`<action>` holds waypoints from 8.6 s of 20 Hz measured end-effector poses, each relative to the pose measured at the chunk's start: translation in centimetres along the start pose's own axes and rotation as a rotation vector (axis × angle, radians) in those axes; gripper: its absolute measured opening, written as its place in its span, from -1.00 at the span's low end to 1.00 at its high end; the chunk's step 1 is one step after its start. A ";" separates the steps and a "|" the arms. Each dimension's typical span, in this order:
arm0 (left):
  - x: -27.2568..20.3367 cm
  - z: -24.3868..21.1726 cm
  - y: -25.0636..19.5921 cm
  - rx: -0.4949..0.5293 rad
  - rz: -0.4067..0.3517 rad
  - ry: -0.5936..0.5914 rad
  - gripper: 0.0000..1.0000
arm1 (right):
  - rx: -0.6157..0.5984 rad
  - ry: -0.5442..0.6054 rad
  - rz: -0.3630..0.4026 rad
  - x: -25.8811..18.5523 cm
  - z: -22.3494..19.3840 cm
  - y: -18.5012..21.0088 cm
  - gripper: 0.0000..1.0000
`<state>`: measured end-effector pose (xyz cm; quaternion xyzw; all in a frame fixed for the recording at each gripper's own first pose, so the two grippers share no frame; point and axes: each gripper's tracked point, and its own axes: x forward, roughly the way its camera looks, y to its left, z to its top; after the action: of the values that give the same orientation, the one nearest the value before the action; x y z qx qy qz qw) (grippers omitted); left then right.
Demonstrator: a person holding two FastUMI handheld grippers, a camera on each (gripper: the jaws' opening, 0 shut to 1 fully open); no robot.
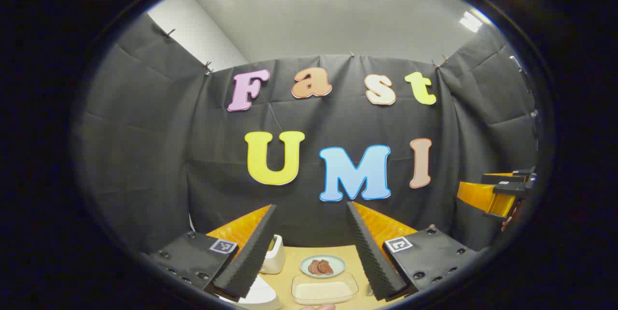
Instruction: Close the left gripper, press the button to open the rice cooker; take a wooden spoon from the chopstick holder with the right hand, scoop a spoonful of rice and pour it into the rice cooker, then put the wooden spoon back into the chopstick holder.
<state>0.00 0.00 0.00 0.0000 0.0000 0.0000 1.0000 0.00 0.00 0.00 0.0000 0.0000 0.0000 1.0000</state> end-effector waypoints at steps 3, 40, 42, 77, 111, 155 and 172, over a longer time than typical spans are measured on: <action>0.3 -1.1 -0.2 -0.001 -0.013 0.031 0.96 | -0.008 -0.003 -0.015 0.3 0.2 -0.4 0.95; -0.2 -10.7 11.6 -0.014 0.139 0.113 -0.78 | -0.026 0.058 -0.049 2.2 -2.7 -1.6 0.94; -0.6 -13.3 14.6 -0.006 0.191 0.169 -0.80 | -0.032 0.057 -0.033 2.3 -2.7 -1.1 0.94; -0.1 -24.9 22.5 -0.062 0.310 0.432 -0.91 | -0.047 0.105 -0.028 1.4 -4.0 -1.8 0.94; -2.4 -9.9 15.5 -0.039 0.208 0.137 0.92 | 0.028 0.366 -0.065 9.6 -22.6 -9.4 0.96; -0.4 -7.8 14.4 -0.060 -0.010 0.082 0.92 | 0.387 0.392 0.028 12.2 -22.6 1.1 -0.79; -1.6 -6.7 15.0 0.005 0.087 0.085 0.96 | 0.198 0.584 0.264 16.4 -32.9 14.8 -0.79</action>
<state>-1.60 15.00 -6.72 0.0023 0.0427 0.0436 0.9981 16.36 14.78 -32.86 0.0973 0.2864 0.1298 0.9443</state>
